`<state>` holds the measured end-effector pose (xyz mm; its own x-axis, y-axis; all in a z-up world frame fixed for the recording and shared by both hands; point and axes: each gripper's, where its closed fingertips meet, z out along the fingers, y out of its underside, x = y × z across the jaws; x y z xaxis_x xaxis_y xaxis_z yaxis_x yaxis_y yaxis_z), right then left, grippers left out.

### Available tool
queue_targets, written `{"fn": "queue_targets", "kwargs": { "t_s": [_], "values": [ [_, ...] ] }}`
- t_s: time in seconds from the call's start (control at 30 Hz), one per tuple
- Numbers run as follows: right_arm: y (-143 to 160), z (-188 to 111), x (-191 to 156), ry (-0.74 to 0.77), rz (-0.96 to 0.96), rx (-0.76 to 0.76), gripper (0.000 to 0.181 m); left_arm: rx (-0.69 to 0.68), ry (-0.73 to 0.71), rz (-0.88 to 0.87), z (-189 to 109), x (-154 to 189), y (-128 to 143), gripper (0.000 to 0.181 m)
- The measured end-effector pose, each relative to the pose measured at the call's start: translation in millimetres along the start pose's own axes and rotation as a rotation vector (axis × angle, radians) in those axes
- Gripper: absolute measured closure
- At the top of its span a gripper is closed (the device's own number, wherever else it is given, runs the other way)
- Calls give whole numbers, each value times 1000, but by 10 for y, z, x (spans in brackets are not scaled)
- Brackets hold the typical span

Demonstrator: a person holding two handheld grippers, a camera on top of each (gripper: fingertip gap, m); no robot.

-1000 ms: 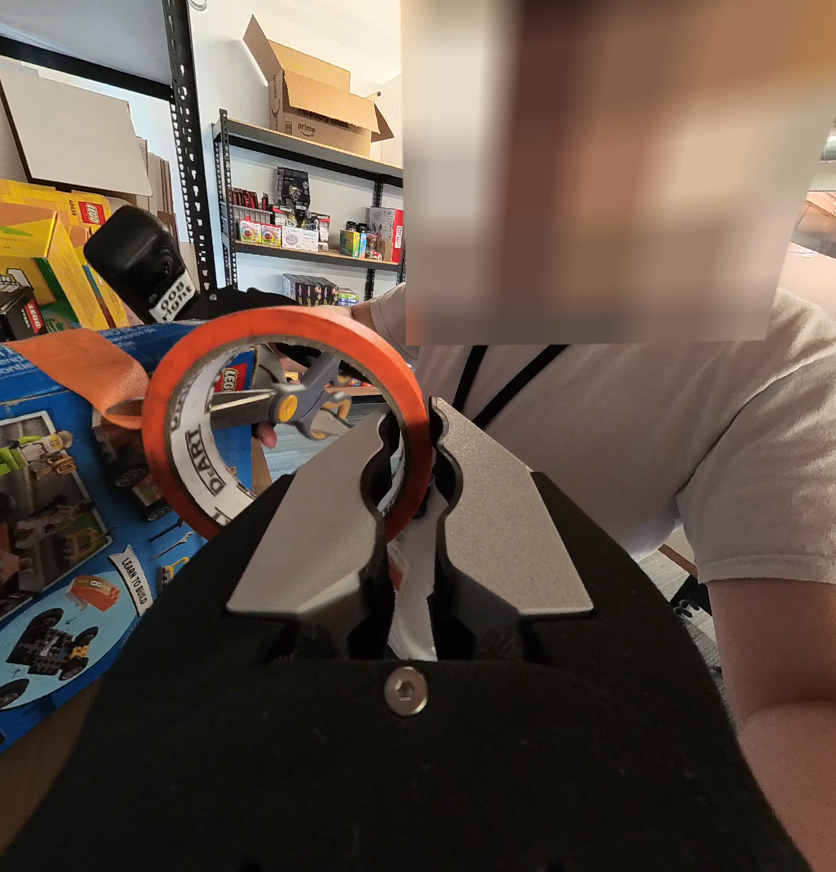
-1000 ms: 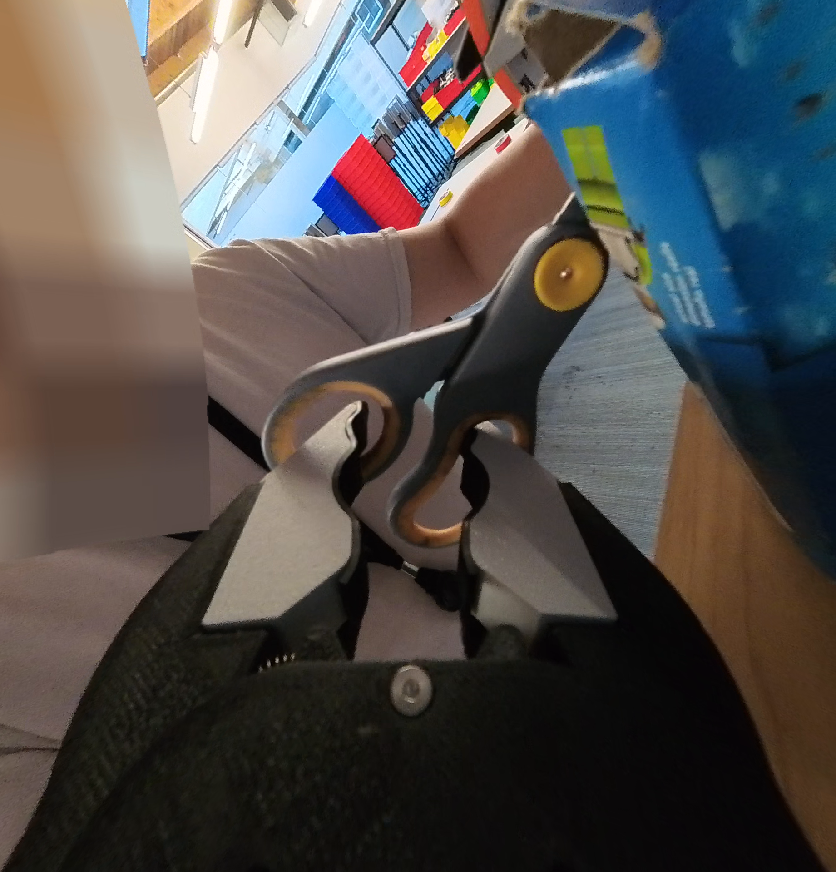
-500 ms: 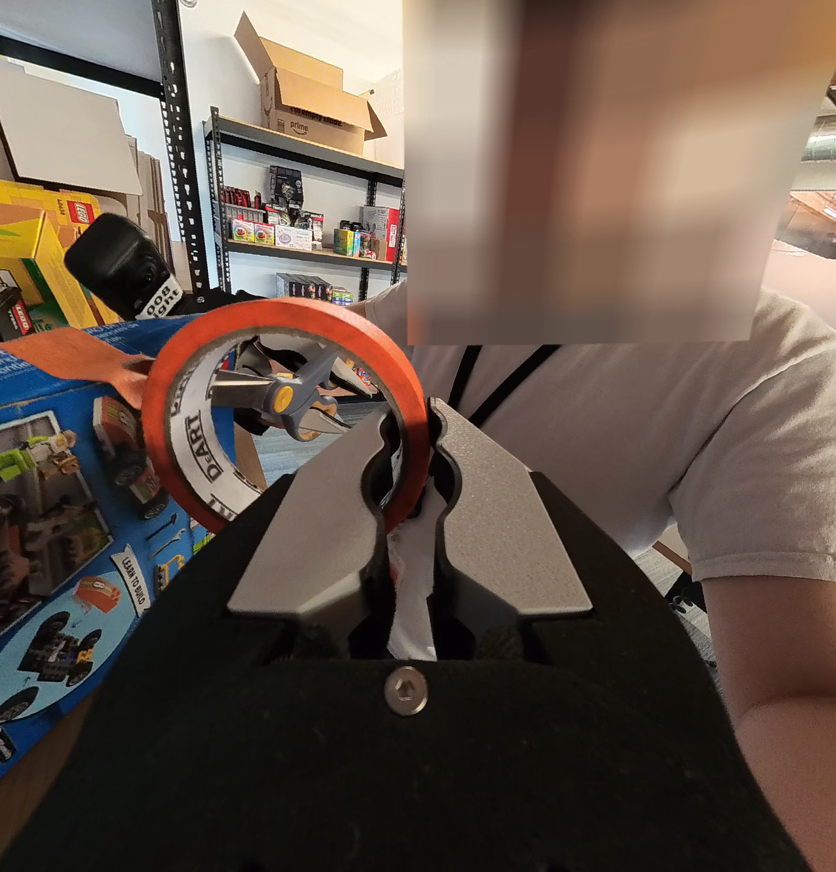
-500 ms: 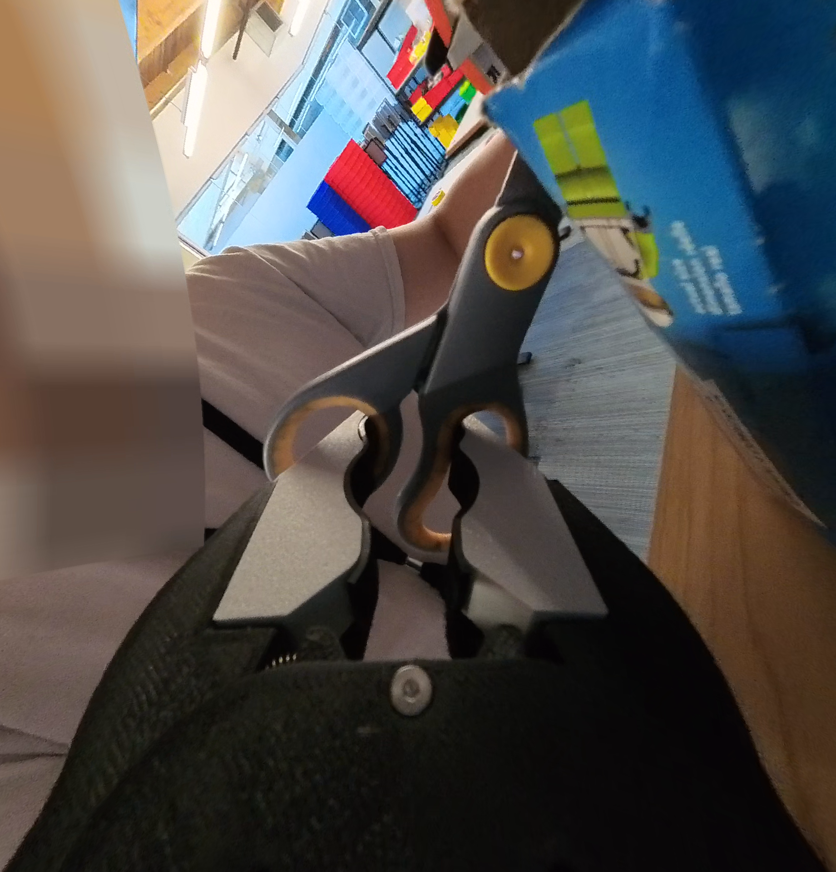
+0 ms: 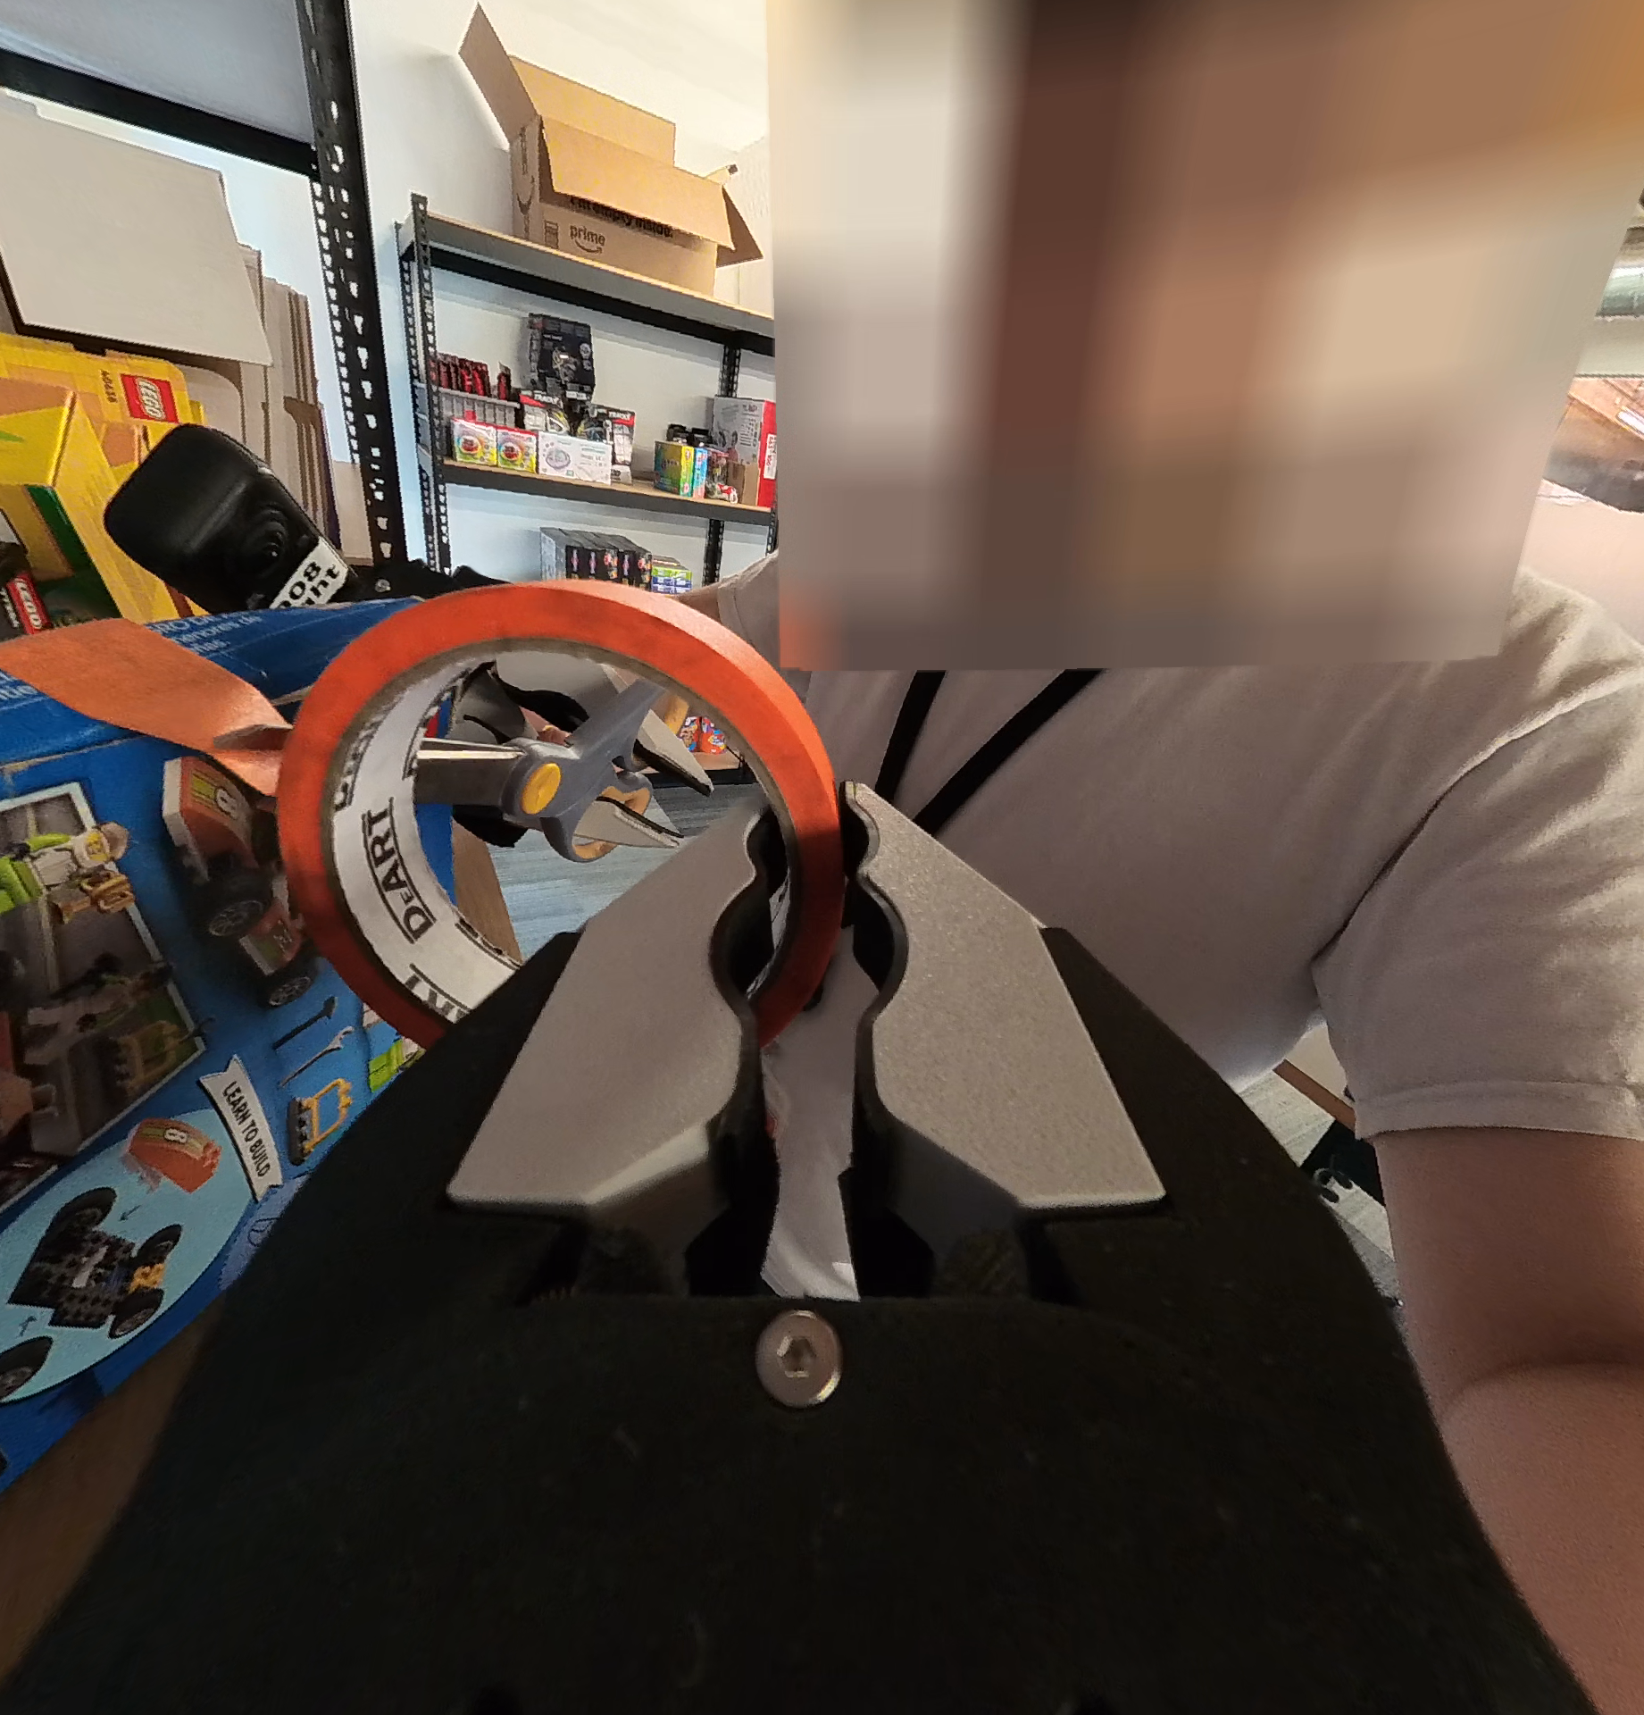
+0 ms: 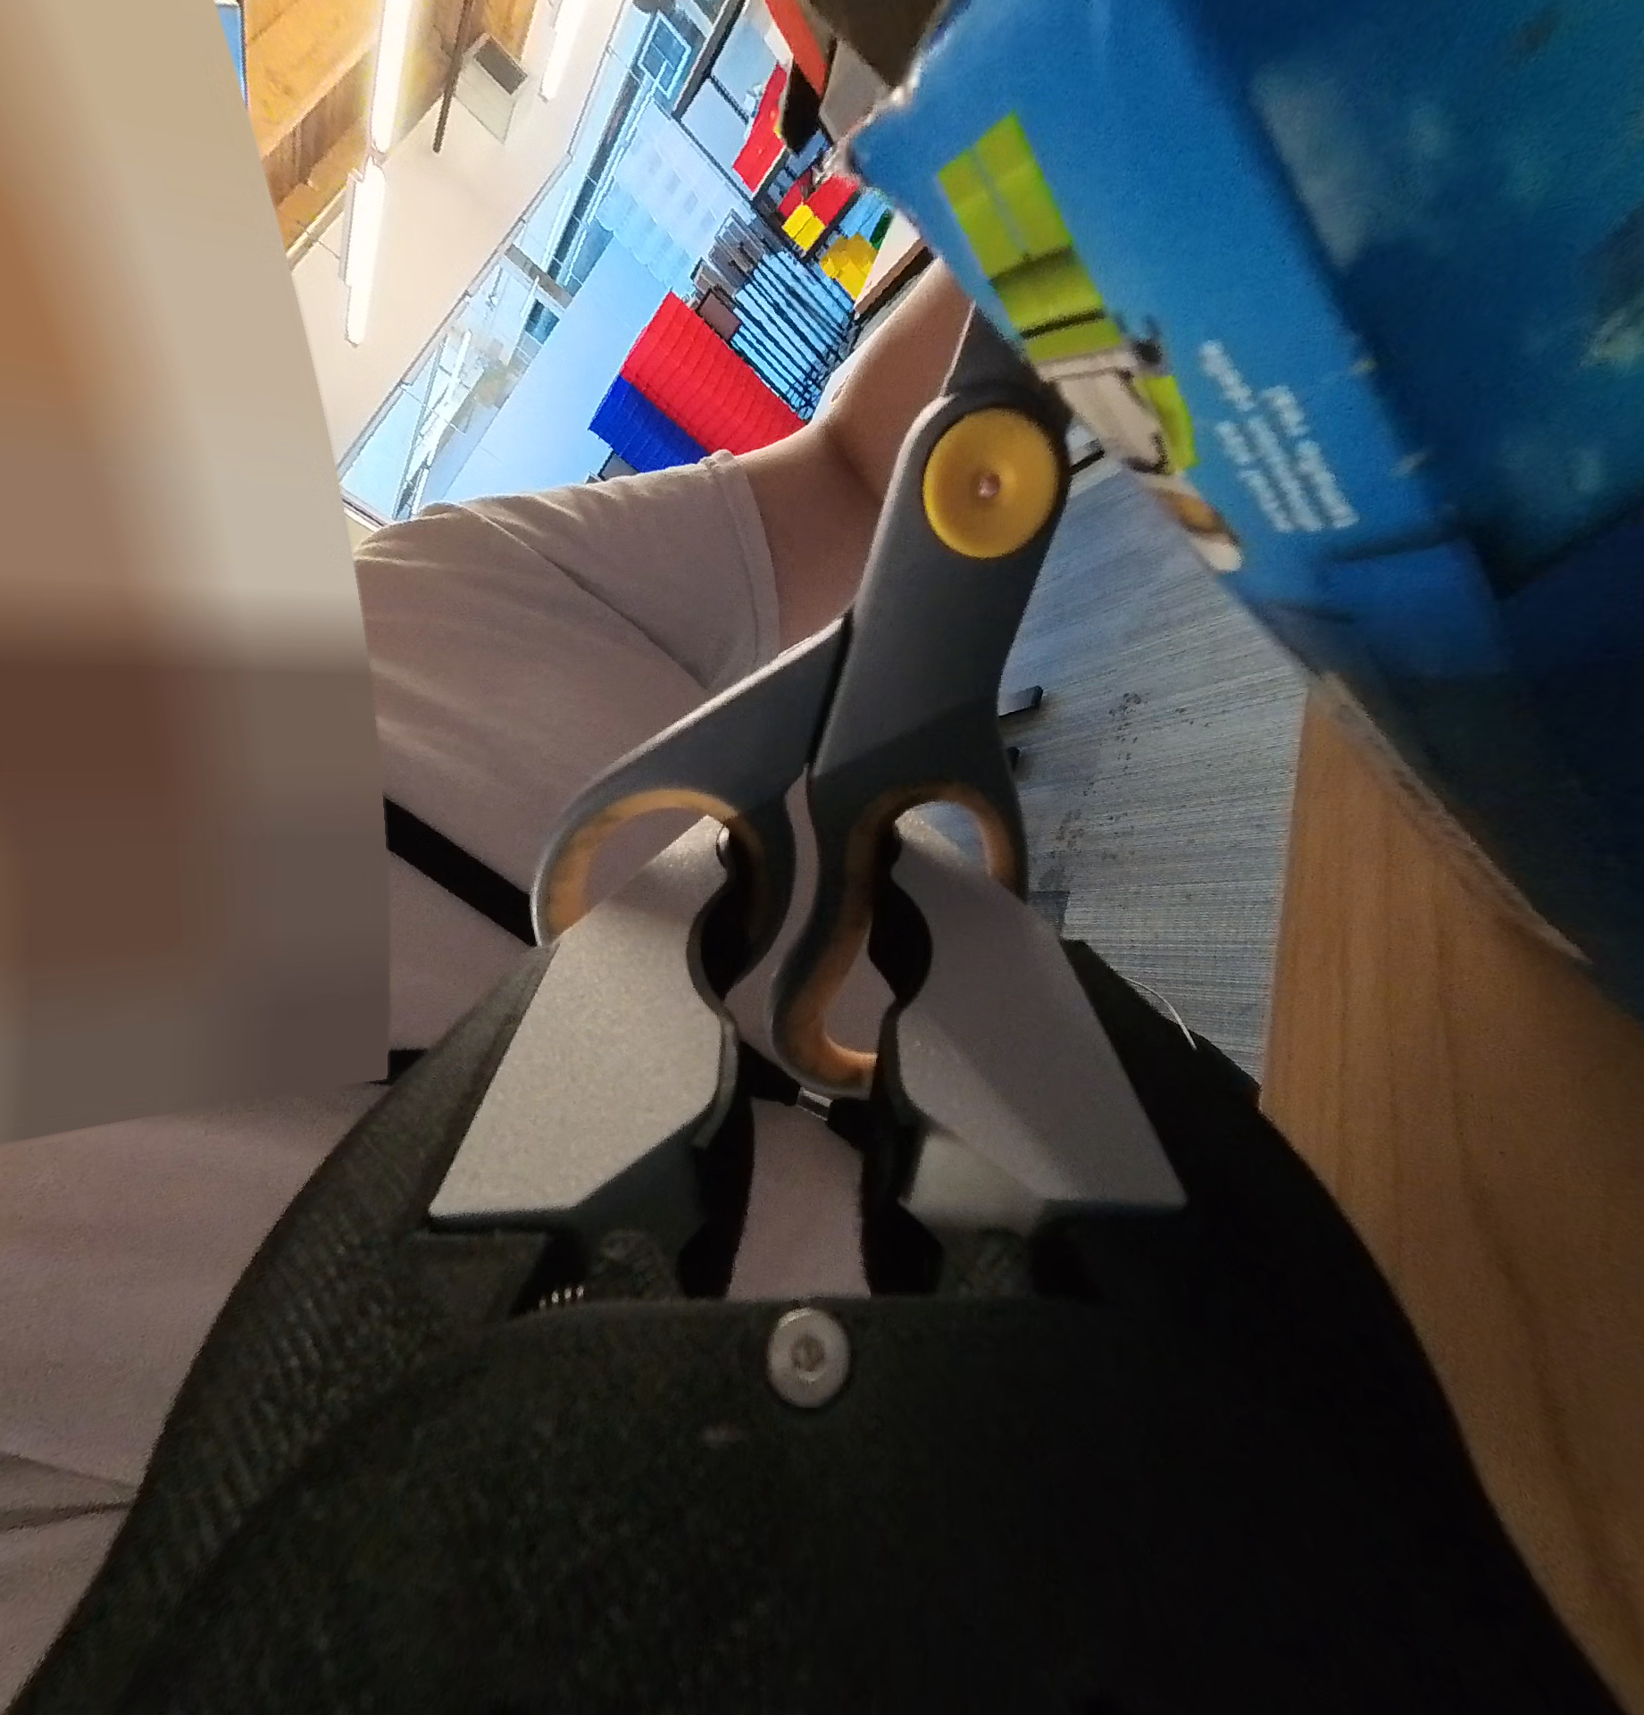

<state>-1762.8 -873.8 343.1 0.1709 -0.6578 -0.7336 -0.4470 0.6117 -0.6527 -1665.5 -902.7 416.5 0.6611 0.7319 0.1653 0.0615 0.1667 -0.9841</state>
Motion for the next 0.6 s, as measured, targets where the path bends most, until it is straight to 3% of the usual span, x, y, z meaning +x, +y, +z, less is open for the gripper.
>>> {"fn": "queue_targets", "kwargs": {
  "t_s": [0.6],
  "values": [
    [11, -8, -49, -57, 22, 28, 163, -72, -14, -29, -4, 37, 50, 174]
  ]
}}
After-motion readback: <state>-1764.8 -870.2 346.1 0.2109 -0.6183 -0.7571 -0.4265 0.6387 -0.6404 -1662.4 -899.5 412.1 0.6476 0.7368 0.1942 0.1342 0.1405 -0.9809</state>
